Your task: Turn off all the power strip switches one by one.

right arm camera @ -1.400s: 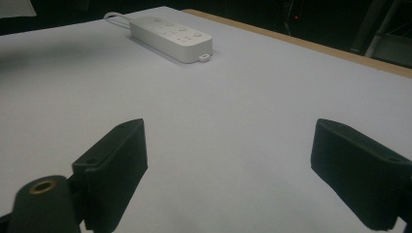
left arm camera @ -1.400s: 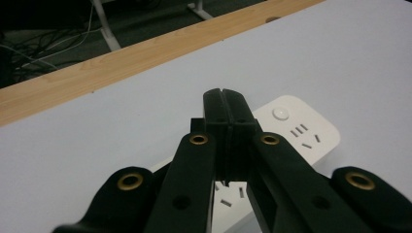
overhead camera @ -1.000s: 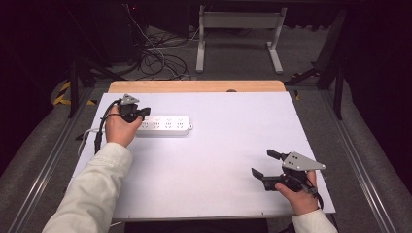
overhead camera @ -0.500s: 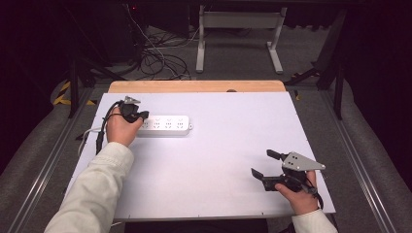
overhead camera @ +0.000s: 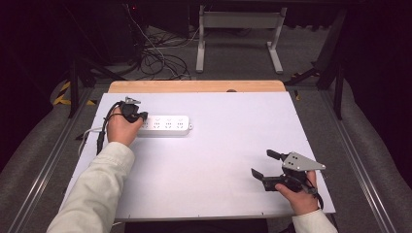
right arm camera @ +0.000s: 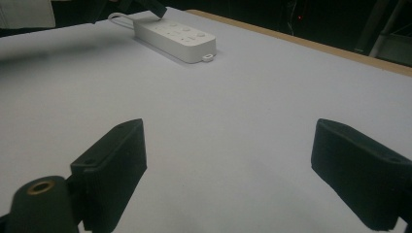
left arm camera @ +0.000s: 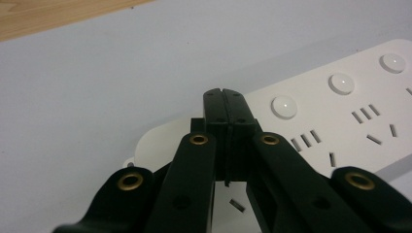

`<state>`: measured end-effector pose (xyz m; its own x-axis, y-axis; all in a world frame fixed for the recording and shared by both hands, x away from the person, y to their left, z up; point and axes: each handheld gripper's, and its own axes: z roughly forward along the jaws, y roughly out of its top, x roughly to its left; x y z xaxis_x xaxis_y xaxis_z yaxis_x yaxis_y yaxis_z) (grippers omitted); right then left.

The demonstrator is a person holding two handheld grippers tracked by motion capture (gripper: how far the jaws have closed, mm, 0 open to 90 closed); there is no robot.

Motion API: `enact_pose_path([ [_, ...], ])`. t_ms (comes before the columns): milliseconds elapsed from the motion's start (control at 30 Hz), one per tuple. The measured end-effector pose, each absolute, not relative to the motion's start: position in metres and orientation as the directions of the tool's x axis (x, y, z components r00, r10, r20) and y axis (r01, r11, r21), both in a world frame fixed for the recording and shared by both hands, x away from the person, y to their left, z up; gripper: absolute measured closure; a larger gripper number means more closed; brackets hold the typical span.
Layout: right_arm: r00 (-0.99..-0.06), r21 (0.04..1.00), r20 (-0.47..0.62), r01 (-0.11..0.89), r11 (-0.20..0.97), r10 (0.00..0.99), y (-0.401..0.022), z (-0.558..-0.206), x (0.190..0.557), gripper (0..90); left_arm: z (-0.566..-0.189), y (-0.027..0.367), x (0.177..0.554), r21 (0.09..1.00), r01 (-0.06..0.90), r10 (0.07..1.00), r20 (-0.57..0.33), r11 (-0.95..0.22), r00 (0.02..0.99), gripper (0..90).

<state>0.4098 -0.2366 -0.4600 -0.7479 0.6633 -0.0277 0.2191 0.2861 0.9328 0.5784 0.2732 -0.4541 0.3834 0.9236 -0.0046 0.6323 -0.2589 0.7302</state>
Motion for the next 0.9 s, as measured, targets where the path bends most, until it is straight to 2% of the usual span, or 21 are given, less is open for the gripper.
enact_pose_path([
  [900, -0.756, 0.934, -0.026, 0.215, 0.287, 0.654, -0.2351, -0.4596, 0.4070, 13.5, -0.4606, 0.2633, 0.5779, 0.727, 0.629, 0.933, 0.045, -0.275, 0.357, 90.0],
])
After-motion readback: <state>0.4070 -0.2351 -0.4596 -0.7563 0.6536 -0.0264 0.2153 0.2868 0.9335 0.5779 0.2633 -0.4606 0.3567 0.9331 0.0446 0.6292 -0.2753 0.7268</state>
